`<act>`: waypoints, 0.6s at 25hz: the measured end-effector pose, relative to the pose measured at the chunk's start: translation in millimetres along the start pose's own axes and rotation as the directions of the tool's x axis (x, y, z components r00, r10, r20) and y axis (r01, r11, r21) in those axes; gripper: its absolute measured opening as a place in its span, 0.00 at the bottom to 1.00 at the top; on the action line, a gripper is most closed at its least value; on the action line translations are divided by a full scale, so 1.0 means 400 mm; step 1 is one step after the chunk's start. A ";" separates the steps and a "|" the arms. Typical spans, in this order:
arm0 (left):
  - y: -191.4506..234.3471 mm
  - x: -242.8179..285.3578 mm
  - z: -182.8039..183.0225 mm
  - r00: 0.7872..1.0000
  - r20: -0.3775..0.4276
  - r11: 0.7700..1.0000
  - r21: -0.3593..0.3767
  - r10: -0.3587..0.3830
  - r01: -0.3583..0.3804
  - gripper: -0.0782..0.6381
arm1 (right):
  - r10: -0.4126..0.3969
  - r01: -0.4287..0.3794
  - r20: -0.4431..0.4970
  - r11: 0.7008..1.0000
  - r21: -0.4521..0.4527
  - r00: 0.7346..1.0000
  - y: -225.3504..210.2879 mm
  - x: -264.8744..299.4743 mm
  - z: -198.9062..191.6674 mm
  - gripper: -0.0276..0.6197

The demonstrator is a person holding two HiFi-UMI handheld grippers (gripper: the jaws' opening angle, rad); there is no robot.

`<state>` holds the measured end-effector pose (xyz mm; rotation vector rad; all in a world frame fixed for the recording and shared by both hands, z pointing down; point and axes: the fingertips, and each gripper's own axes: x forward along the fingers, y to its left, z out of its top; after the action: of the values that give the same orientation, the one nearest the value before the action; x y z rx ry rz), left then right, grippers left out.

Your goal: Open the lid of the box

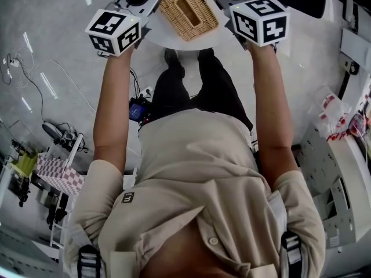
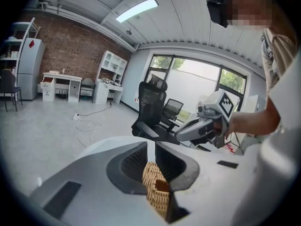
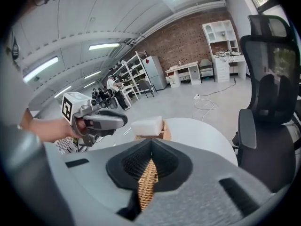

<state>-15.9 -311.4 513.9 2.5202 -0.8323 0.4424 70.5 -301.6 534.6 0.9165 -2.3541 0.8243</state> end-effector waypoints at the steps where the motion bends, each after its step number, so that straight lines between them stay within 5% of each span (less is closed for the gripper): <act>1: -0.001 0.002 -0.014 1.000 -0.006 1.000 -0.005 0.000 0.000 0.14 | 0.007 -0.007 -0.007 1.000 0.006 1.000 0.003 0.008 -0.013 0.04; 15: 0.034 0.049 -0.141 0.998 -0.057 0.998 -0.066 0.013 -0.017 0.22 | 0.081 -0.071 -0.121 0.994 0.084 0.989 -0.005 0.114 -0.160 0.14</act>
<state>-18.2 -302.0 574.2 2.4308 -0.8312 0.4808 55.5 -279.0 608.2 0.7865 -2.2743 0.9834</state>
